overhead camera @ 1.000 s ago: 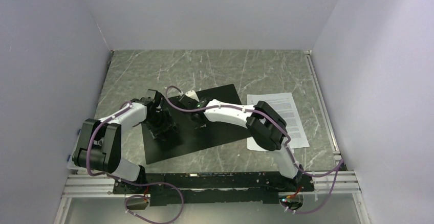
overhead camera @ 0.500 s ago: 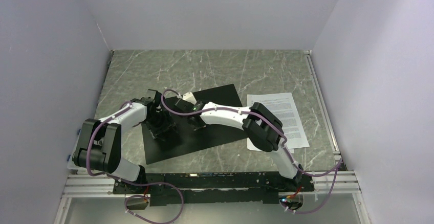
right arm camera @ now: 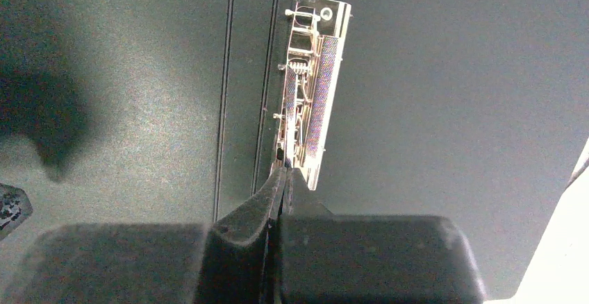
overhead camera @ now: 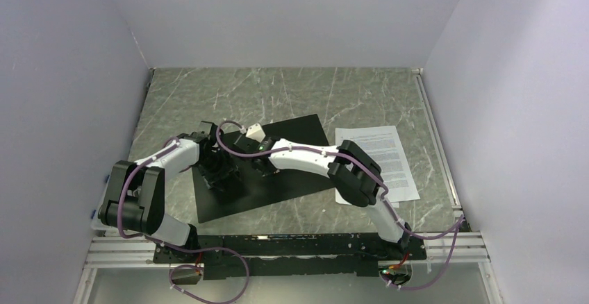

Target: Put the files into the folder

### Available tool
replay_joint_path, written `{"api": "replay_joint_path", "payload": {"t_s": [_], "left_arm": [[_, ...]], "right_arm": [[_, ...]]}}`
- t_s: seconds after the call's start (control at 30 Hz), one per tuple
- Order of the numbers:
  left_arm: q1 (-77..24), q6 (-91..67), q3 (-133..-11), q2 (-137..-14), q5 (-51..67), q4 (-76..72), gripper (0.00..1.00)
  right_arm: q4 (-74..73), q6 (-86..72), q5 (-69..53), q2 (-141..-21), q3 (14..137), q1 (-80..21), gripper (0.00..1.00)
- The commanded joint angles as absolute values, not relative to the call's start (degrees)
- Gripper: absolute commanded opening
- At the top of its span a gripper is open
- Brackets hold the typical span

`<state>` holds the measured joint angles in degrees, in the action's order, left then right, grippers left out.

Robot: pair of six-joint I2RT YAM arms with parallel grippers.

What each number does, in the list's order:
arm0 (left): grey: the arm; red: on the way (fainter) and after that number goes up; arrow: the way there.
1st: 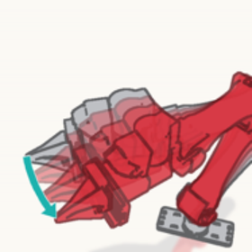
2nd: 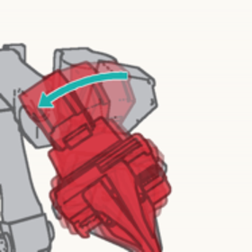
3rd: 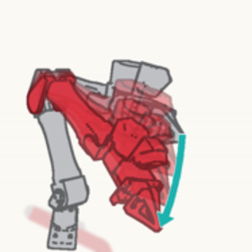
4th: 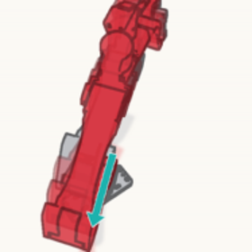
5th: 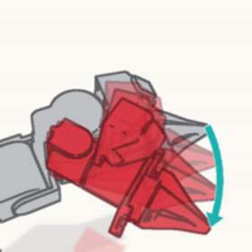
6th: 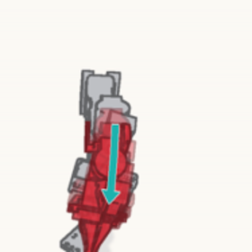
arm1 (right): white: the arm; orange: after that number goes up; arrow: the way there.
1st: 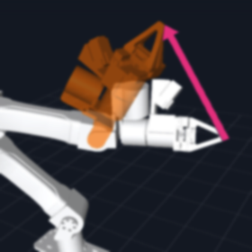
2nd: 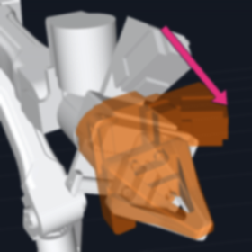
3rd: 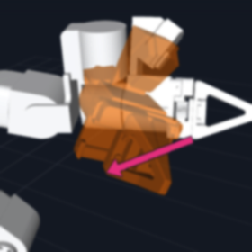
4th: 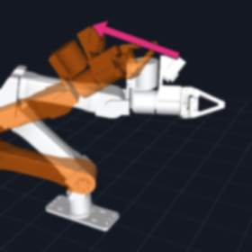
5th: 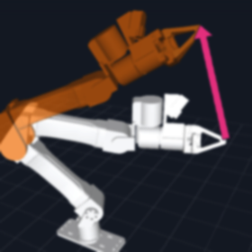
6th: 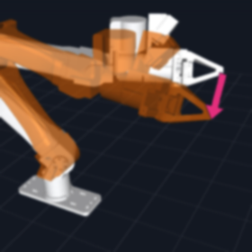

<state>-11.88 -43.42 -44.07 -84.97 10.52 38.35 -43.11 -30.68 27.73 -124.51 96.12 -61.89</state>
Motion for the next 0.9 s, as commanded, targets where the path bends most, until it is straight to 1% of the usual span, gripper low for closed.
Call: {"api": "replay_joint_path", "payload": {"t_s": [0.0,0.33,0.77,0.87], "left_arm": [[-12.04,-42.54,-41.69,-87.63,3.78,38.4,0.71],[-12.04,-42.46,-41.74,-87.8,4.11,38.16,0.71],[-12.04,-42.19,-41.48,-87.2,4.07,37.79,0.7],[-12.04,-42.19,-41.54,-86.97,4.0,37.88,0.7]], "right_arm": [[-49.83,-31.09,33.03,-127.1,96.08,-60.54,0.0],[-47.96,-31.38,32.03,-123.81,97.24,-60.44,0.0],[-42.95,-32.37,27.09,-115.26,98.93,-59.1,0.0],[-41.07,-32.88,26.32,-111.85,97.15,-58.28,0.03]]}}
